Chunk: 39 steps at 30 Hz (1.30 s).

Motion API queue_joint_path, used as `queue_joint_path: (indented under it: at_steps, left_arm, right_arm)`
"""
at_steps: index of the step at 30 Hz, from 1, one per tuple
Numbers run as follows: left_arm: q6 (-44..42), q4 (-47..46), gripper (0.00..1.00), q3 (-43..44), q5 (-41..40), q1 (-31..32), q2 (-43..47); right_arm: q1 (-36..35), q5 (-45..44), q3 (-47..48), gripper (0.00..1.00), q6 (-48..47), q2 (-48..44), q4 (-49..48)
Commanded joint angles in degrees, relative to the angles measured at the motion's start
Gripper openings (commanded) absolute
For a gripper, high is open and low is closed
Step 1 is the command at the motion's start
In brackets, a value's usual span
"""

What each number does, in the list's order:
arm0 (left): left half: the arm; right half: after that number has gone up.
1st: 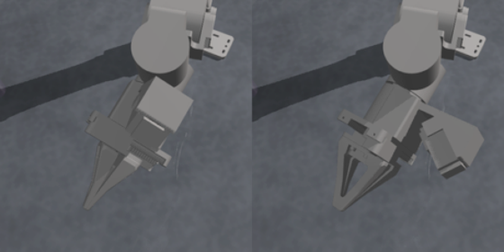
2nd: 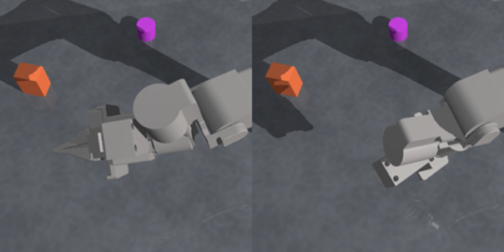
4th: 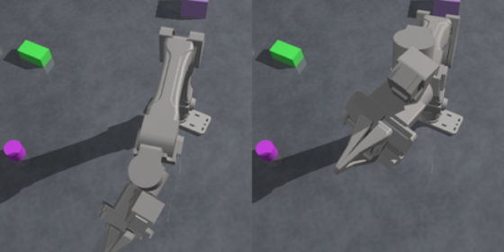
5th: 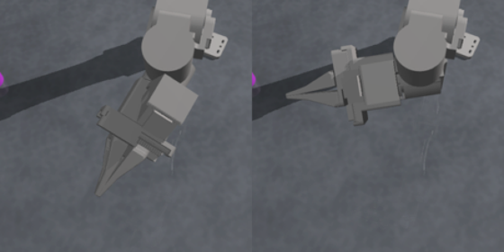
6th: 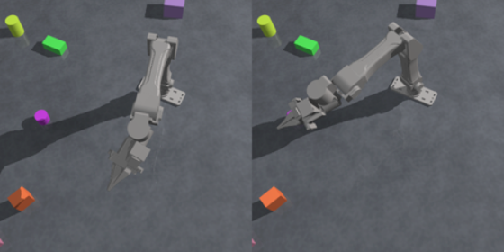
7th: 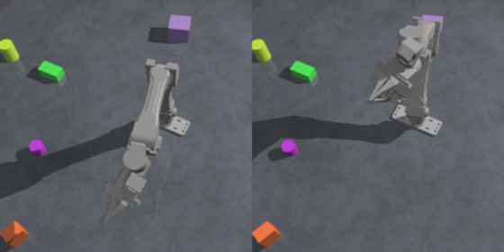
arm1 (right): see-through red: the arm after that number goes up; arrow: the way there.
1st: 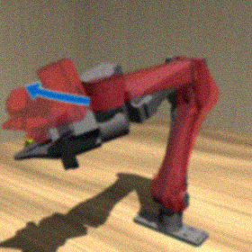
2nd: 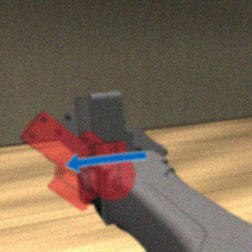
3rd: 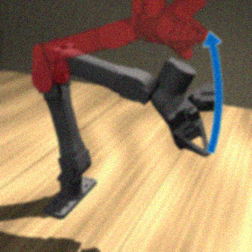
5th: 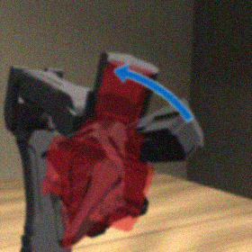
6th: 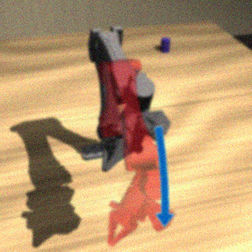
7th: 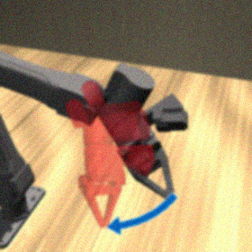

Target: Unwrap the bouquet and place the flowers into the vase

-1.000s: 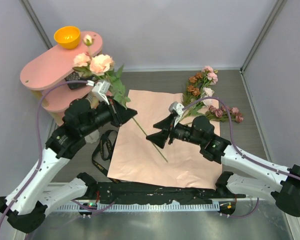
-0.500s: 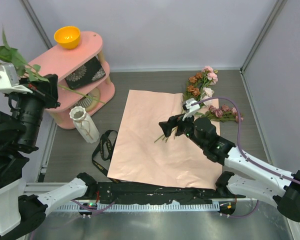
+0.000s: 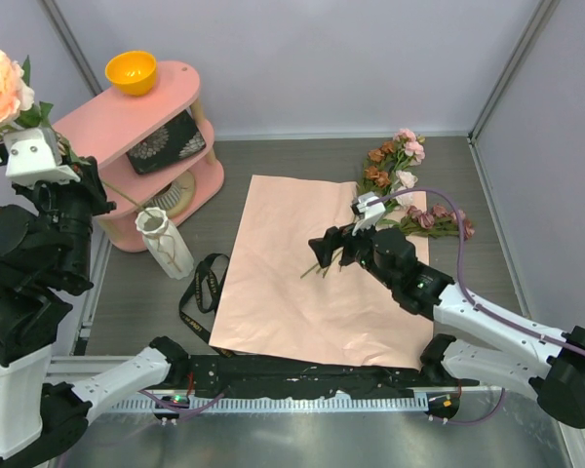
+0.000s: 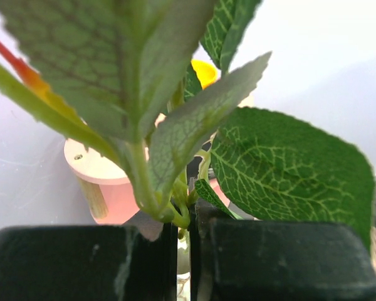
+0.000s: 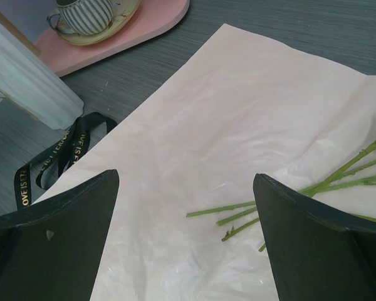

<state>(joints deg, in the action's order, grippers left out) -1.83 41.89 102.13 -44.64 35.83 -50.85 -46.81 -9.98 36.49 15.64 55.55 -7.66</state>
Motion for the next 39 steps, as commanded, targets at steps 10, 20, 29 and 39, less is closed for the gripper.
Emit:
queue_joint_path:
  at_steps: [10,20,29,39]
  left_arm:
    - [4.8,-1.2,0.0,-9.65,-6.93,-0.06,-1.53]
    - [14.74,-4.53,0.12,-28.82,-10.21,-3.21,-1.71]
    - [17.64,-2.43,0.59,-31.02,-5.54,-9.56,-4.08]
    - [19.75,3.54,1.0,-25.76,-2.65,-9.73,-3.29]
  right_arm:
    - [0.14,-0.13,1.57,0.95,1.15,1.84,-2.09]
    - [0.49,0.92,2.53,0.94,7.56,7.2,-0.95]
    - [1.1,1.98,2.27,0.95,10.29,9.75,-0.6]
    - [5.23,-3.46,5.78,0.95,15.9,13.87,4.84]
